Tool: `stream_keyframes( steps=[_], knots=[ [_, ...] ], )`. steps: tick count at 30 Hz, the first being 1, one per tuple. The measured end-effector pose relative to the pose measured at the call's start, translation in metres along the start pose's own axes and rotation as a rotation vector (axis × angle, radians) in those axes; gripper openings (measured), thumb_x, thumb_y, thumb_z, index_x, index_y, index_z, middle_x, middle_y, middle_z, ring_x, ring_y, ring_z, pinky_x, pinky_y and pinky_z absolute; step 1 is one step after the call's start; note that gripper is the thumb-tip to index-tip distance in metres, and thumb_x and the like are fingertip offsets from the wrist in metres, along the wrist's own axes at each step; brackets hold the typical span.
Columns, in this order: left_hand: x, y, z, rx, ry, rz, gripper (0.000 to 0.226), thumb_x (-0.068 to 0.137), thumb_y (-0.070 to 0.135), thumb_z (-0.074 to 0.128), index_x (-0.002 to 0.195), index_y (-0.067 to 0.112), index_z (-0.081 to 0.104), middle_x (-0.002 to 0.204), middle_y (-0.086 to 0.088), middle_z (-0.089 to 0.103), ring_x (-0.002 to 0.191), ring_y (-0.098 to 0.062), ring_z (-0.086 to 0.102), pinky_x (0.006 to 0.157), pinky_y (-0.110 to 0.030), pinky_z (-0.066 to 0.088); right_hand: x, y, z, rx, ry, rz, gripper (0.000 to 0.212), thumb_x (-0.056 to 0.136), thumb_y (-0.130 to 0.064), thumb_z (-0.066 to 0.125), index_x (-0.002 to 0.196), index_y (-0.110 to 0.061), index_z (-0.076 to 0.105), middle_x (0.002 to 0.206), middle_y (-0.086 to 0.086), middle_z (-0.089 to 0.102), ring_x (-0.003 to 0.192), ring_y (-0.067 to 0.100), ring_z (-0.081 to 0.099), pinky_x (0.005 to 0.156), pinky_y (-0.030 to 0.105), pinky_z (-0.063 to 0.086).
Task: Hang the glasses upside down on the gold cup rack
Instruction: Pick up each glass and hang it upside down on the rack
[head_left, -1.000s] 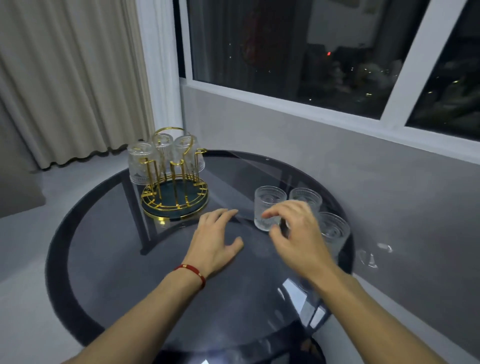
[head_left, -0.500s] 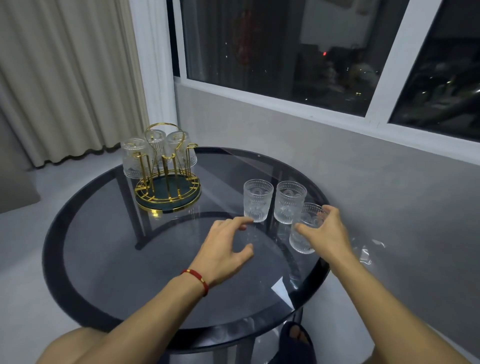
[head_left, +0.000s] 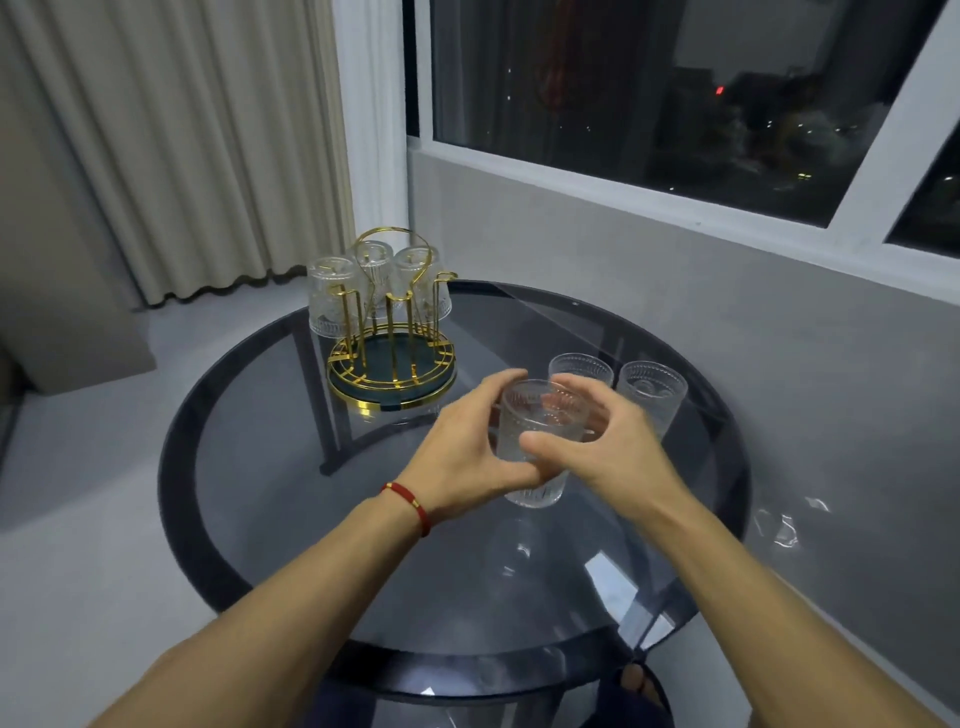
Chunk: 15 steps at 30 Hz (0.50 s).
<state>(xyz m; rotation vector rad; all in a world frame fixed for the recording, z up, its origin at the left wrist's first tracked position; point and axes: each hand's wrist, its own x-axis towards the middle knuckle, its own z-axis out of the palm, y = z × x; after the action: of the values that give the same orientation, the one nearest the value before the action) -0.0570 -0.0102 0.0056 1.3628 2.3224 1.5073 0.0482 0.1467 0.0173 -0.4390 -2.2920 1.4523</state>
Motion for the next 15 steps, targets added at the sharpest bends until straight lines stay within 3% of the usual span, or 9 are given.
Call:
stream_keyframes(
  steps=[3, 5, 6, 8, 11, 13, 15],
  knots=[
    [0.005, -0.014, -0.022, -0.046, 0.074, -0.04, 0.086, 0.061, 0.043, 0.092, 0.135, 0.025, 0.051, 0.118, 0.012, 0.066, 0.108, 0.001, 0.064, 0.089, -0.018, 0.054, 0.017, -0.002, 0.02, 0.177, -0.126, 0.019, 0.085, 0.065, -0.058, 0.087, 0.142, -0.037, 0.059, 0.134, -0.015, 0.071, 0.125, -0.003, 0.063, 0.103, 0.024, 0.048],
    [0.007, -0.023, -0.031, -0.076, 0.177, -0.102, 0.085, 0.059, 0.045, 0.092, 0.131, 0.026, 0.052, 0.118, 0.011, 0.065, 0.108, -0.001, 0.063, 0.092, -0.023, 0.056, 0.029, -0.002, 0.036, 0.322, -0.166, 0.108, 0.074, 0.079, -0.063, 0.074, 0.144, -0.031, 0.057, 0.141, -0.009, 0.067, 0.132, 0.006, 0.06, 0.111, 0.034, 0.048],
    [0.009, -0.029, -0.037, -0.098, 0.244, -0.141, 0.085, 0.057, 0.045, 0.092, 0.13, 0.026, 0.052, 0.119, 0.011, 0.065, 0.109, -0.001, 0.062, 0.094, -0.026, 0.056, 0.037, -0.002, 0.047, 0.393, -0.171, 0.177, 0.064, 0.09, -0.061, 0.066, 0.143, -0.026, 0.059, 0.139, -0.003, 0.069, 0.13, 0.014, 0.063, 0.112, 0.041, 0.048],
    [0.012, -0.038, -0.041, -0.163, 0.353, -0.209, 0.084, 0.056, 0.046, 0.093, 0.127, 0.028, 0.052, 0.122, 0.009, 0.063, 0.112, -0.004, 0.061, 0.098, -0.032, 0.054, 0.045, 0.0, 0.061, 0.514, -0.169, 0.35, 0.048, 0.105, -0.05, 0.051, 0.136, -0.017, 0.065, 0.121, 0.007, 0.079, 0.11, 0.024, 0.074, 0.097, 0.044, 0.057],
    [0.015, -0.054, -0.054, -0.245, 0.431, -0.296, 0.079, 0.055, 0.047, 0.093, 0.121, 0.033, 0.052, 0.122, 0.012, 0.062, 0.113, 0.0, 0.059, 0.101, -0.037, 0.051, 0.057, 0.001, 0.081, 0.683, -0.214, 0.521, 0.039, 0.105, -0.041, 0.052, 0.126, -0.014, 0.071, 0.1, 0.01, 0.083, 0.088, 0.034, 0.079, 0.079, 0.045, 0.063],
    [0.014, -0.063, -0.058, -0.301, 0.417, -0.328, 0.08, 0.053, 0.045, 0.094, 0.12, 0.034, 0.052, 0.121, 0.012, 0.063, 0.109, 0.007, 0.059, 0.103, -0.038, 0.05, 0.065, 0.0, 0.09, 0.84, -0.236, 0.544, 0.039, 0.104, -0.036, 0.056, 0.126, -0.007, 0.07, 0.098, 0.016, 0.083, 0.089, 0.04, 0.078, 0.08, 0.048, 0.065],
    [0.015, -0.071, -0.061, -0.317, 0.375, -0.335, 0.082, 0.054, 0.046, 0.094, 0.121, 0.033, 0.051, 0.125, 0.009, 0.062, 0.117, 0.0, 0.058, 0.105, -0.04, 0.049, 0.072, 0.0, 0.095, 0.937, -0.218, 0.54, 0.041, 0.104, -0.031, 0.059, 0.128, 0.0, 0.069, 0.106, 0.021, 0.081, 0.096, 0.038, 0.078, 0.082, 0.048, 0.065]
  ],
)
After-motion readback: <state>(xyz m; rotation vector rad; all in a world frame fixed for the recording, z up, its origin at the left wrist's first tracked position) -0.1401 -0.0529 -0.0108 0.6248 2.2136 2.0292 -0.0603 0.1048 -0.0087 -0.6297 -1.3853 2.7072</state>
